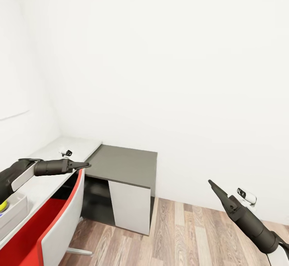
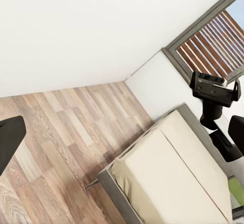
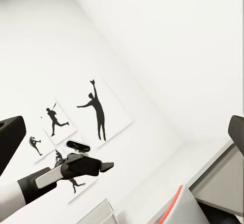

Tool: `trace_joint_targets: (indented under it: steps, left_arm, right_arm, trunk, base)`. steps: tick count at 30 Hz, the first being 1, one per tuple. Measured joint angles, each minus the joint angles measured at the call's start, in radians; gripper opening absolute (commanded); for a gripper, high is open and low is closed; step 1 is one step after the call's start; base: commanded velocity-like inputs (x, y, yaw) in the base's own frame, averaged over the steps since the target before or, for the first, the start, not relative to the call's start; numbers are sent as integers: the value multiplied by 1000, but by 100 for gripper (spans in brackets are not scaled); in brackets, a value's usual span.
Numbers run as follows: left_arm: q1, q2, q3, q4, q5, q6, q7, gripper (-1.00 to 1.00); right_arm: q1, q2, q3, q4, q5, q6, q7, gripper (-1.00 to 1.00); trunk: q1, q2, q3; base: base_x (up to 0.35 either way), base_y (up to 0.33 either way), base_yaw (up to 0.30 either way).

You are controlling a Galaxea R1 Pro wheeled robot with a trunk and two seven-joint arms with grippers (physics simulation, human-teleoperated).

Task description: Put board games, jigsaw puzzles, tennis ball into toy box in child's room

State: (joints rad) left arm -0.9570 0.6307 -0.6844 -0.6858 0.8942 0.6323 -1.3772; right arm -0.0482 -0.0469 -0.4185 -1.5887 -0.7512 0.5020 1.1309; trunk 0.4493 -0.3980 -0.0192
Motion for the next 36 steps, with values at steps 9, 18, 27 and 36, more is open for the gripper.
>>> trace_joint_targets:
  steps: [9,18,27,36]
  left_arm:
    - [0,0,0,0,0,0,0,100]
    - [-1,0,0,0,0,0,0,100]
    - [-1,-2,-1,0,0,-1,1,100]
    - [-1,-6,-1,0,-3,-2,1,100]
  right_arm:
    - [0,-1,0,1,0,0,0,100]
    - [0,0,0,1,0,0,0,100]
    - [0,-1,0,0,0,0,0,100]
    - [0,1,1,0,0,-1,0,100]
  trunk:
    - [0,-1,10]
    - [1,-1,22]
    - [1,-1,34]
    - [0,-1,45]
  base:
    - [-73,-1,-178]
    - [-158,-29,-194]
    - [-201,-117,-200]
    - [-147,-124,-201]
